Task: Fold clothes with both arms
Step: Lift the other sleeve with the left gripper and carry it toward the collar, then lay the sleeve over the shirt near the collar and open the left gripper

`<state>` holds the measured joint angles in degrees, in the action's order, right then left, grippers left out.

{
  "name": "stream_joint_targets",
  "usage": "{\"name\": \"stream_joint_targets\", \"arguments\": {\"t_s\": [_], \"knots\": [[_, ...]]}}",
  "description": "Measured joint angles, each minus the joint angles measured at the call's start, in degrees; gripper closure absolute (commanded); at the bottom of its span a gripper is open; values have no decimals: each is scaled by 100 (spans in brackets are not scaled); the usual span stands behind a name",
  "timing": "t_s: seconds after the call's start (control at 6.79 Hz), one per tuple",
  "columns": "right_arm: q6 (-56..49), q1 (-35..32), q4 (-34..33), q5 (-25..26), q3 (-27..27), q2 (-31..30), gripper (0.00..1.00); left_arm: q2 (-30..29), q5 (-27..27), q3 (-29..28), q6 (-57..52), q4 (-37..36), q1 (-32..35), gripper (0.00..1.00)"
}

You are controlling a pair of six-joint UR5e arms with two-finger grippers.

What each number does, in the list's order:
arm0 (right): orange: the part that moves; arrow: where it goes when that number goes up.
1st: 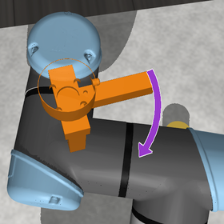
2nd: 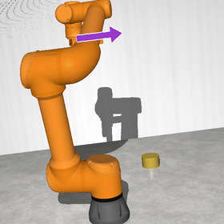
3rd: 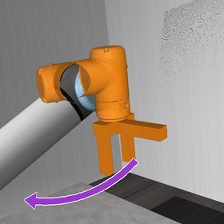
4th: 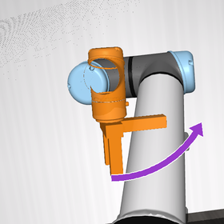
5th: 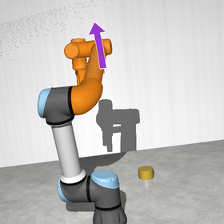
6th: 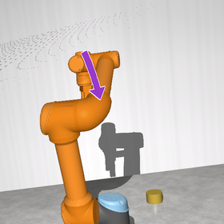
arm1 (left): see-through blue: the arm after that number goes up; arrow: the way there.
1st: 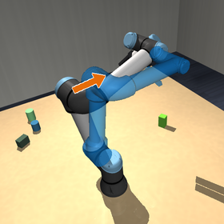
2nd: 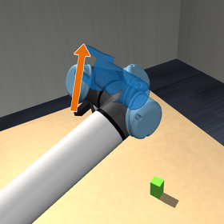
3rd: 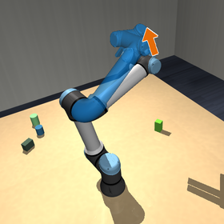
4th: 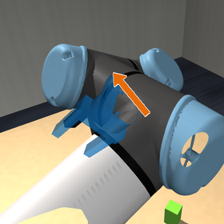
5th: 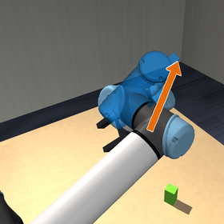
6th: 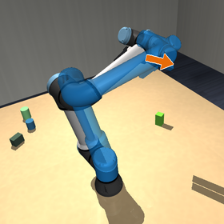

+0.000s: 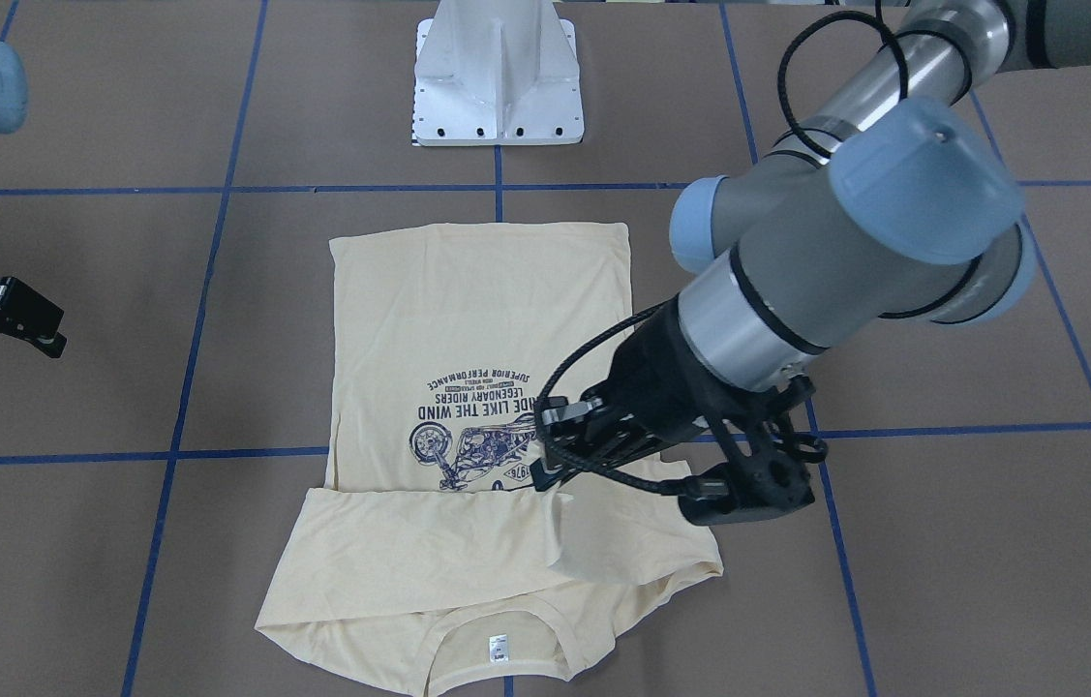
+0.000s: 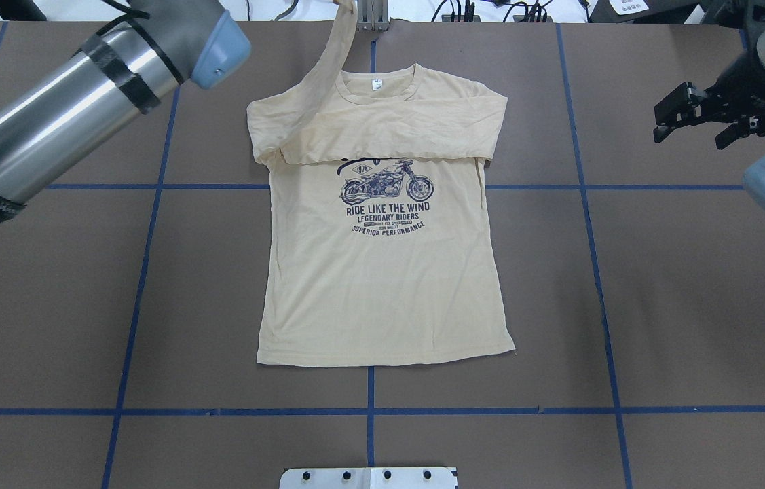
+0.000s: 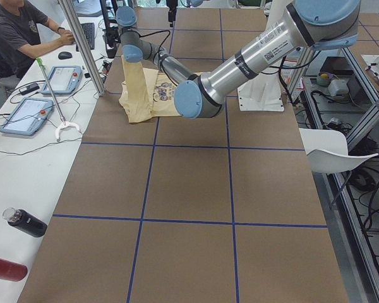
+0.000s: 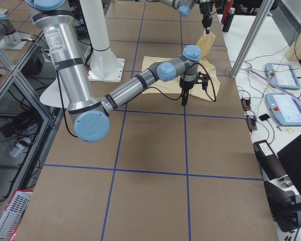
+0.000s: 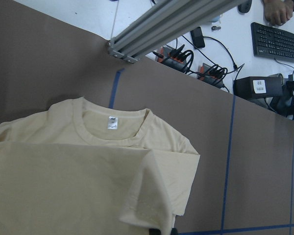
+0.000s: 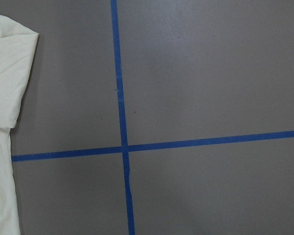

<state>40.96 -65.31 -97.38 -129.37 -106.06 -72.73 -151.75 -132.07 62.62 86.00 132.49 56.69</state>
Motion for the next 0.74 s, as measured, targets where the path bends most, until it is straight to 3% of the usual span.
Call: {"name": "stream_joint_targets", "arguments": {"t_s": [0.44,0.74], "knots": [[0,4,0,-8,19,-11,0,-320,151,-214,320,184,-253,100],[0,8,0,-3,24,-13,0,-333,601,-392,351,427,-583,100]]}}
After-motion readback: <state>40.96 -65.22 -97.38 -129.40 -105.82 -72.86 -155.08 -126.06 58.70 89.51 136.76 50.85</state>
